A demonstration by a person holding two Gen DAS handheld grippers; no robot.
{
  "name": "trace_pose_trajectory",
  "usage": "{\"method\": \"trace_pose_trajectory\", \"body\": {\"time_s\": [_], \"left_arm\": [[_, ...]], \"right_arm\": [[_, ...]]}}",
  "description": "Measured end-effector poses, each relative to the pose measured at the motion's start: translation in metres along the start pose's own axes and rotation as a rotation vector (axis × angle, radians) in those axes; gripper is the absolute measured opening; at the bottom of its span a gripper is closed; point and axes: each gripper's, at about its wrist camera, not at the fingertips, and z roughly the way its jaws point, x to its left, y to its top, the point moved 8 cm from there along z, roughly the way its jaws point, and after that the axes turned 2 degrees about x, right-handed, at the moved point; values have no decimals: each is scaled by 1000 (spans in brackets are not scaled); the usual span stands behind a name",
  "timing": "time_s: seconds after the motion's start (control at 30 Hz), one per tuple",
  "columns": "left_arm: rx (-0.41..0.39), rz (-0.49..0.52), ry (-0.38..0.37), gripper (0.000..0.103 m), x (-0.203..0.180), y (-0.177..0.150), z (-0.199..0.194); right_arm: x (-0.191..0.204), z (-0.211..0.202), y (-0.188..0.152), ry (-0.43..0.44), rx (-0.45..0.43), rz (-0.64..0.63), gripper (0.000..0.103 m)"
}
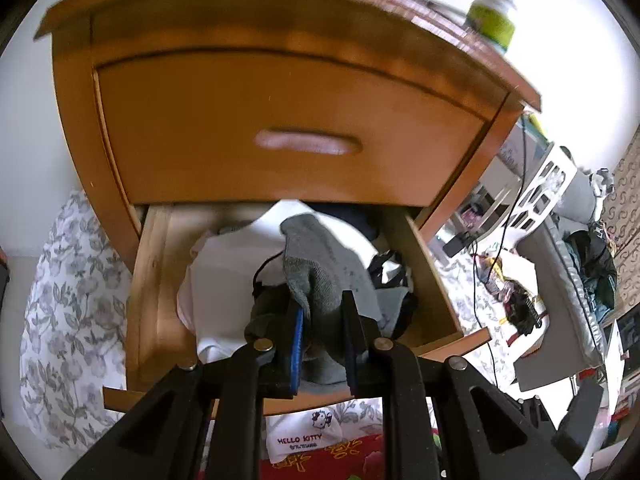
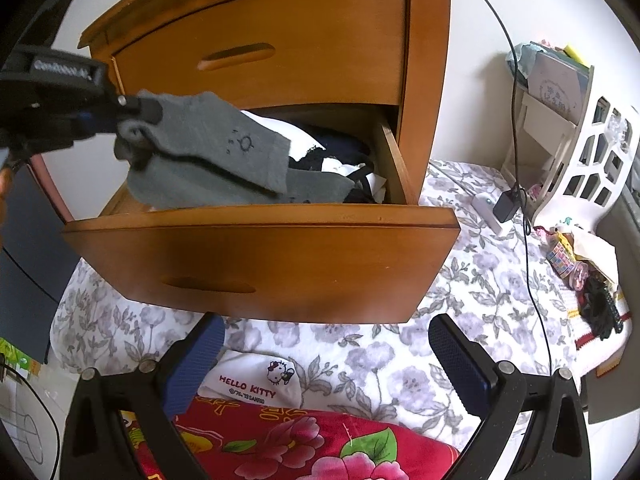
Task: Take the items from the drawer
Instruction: 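Lift the grey sock up out of the drawer with the left gripper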
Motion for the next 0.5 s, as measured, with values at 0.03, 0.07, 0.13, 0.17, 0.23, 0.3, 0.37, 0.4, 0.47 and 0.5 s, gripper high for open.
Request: {"method": "trace_pose_trajectory", "body": {"time_s": [0.03,0.07,0.13,0.17,0.23,0.3,0.37,0.4,0.47,0.5], "left_arm": [[-12,1,-5,17,-1,2,-4],[-22,3,-11,17,-2,3,-8],[-41,6,-11,17,-4,6,-14],[-51,8,-11,16,-5,7,-17],[-70,13,-15,16,-7,10,-26],[-94,18,-23,16,-11,14,-36],[-121,25,-27,16,-14,17,-46],[-133,30,-28,16,-16,19,-51],[-162,39,-30,16,-20,22,-61],[-182,45,-33,16,-23,24,-68]], "right_arm": [[0,-1,0,2,-2,-1,103],[1,-2,0,3,-4,-1,103],[1,-4,0,3,-7,-3,103],[1,-5,0,3,-8,-3,103],[1,-6,0,4,-11,-3,103],[1,-7,1,2,-13,-2,103],[1,-8,1,2,-15,-1,103],[1,-9,1,1,-16,-2,103],[2,-10,1,1,-18,-4,103],[2,-11,1,1,-19,-5,103]]}}
